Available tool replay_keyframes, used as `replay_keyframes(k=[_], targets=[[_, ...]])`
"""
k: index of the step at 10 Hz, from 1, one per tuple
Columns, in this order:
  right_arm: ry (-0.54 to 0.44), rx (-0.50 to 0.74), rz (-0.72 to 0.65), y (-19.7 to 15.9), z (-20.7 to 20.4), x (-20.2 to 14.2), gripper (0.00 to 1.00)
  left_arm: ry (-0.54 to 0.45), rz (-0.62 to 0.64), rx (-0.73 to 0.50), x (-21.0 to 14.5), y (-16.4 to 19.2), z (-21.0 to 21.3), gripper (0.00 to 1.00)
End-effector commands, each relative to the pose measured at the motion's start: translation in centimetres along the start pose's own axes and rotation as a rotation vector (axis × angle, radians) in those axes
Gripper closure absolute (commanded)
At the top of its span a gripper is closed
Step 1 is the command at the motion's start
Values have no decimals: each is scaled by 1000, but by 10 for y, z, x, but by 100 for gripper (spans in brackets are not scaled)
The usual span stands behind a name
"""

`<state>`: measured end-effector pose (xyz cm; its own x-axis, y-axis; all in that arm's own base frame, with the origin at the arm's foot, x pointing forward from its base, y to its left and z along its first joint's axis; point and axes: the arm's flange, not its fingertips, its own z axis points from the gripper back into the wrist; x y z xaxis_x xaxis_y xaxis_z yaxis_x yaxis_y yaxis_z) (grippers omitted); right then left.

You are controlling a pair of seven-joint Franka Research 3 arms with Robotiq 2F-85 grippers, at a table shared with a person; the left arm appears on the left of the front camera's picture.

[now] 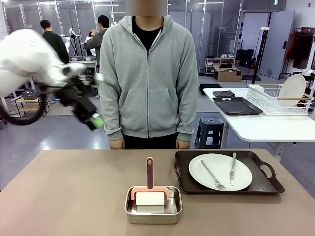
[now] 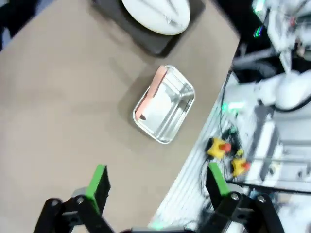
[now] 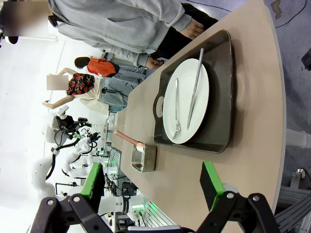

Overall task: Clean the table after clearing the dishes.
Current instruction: When the right (or left) Handle tray is removed, use the right hand (or left hand) to clean the right (or left) side of the table with the Lint Roller.

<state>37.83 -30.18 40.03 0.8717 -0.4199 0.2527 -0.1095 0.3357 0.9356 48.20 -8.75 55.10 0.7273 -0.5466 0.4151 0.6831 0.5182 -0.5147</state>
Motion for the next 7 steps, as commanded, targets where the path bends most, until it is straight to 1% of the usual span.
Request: replay_keyframes(k=[1,2,3,5,6,7], targets=[[2,7,2,2,0,-2,0,-321,152,-83,-86,1,44,0],[2,7,2,2,0,-2,0,-423,206,-130,-129,5,69,0],[2,7,2,2,0,-2,0,-517,282,-97,-181,13,96,0],[2,7,2,2,0,-2,0,-707,433,-55,-276,29,137,0],[2,7,2,2,0,-2,0,-759,506,-19,-325,34,146,0],[2,7,2,2,0,-2,0,-847,590,-15,-373,38,143,0]])
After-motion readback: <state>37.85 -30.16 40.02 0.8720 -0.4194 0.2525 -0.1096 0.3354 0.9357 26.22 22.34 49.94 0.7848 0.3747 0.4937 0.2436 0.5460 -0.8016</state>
